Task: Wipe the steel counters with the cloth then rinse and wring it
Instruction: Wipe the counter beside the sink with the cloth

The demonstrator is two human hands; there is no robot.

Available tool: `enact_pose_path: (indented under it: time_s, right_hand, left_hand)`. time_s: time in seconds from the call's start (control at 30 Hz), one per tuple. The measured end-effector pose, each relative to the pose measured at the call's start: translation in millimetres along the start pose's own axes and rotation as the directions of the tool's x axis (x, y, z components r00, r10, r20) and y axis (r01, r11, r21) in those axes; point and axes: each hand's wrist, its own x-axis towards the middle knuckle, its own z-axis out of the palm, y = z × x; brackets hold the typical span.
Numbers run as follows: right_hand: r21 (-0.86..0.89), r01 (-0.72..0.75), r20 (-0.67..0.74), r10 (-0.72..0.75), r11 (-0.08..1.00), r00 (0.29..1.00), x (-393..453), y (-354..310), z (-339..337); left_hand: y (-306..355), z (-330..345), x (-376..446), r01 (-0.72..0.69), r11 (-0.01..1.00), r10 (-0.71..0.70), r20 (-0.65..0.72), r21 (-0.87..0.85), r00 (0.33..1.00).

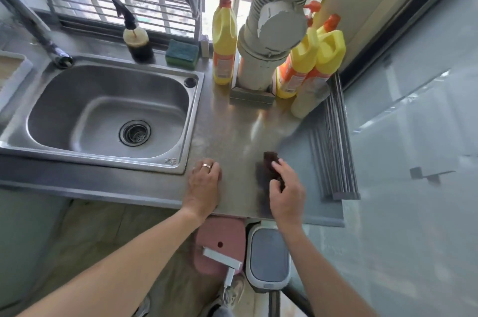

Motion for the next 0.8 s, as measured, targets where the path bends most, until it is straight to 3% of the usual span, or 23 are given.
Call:
enact_pose_path:
  time_s: [0.07,0.13,0.23,0.33,0.5,0.67,0.8]
  right_hand:
    - [-0.062,-0.118,-0.085,0.113,0.991,0.990,-2,32,-24]
    - [-0.133,-0.202,-0.071,0.194,0.970,0.978,-15,59,-39]
    - [-0.222,-0.174,-0.030,0.172,0.959,0.985,-32,72,-36]
    - [-0.159,-0.235,-0.050,0.230,0.959,0.972,-39,52,-13]
    - [-0.113,-0.005,0.153,0.023,0.994,0.988,-63,-1,44]
    - [0.001,0.180,0.367,-0.167,0.984,0.915,-80,-62,110]
    - [0.066,0.243,0.442,-0.247,0.968,0.863,-94,-108,166]
  left_hand:
    - [19,10,1,-0.002,1.000,0.002,0.004,-0.021,1.000]
    - [33,17,0,-0.005,0.999,0.004,-0.006,-0.050,1.000]
    - [37,19,-2,-0.014,1.000,0.014,0.001,-0.027,1.000]
    - [19,14,-6,0.019,1.000,-0.019,-0.025,0.000,1.000]
    - [-26,-5,-17,0.117,0.993,-0.118,-0.058,-0.013,0.991]
    - [-88,-27,-33,0.187,0.982,-0.190,-0.128,-0.034,0.973]
    - [-139,-41,-45,0.249,0.966,-0.258,-0.189,-0.070,0.947]
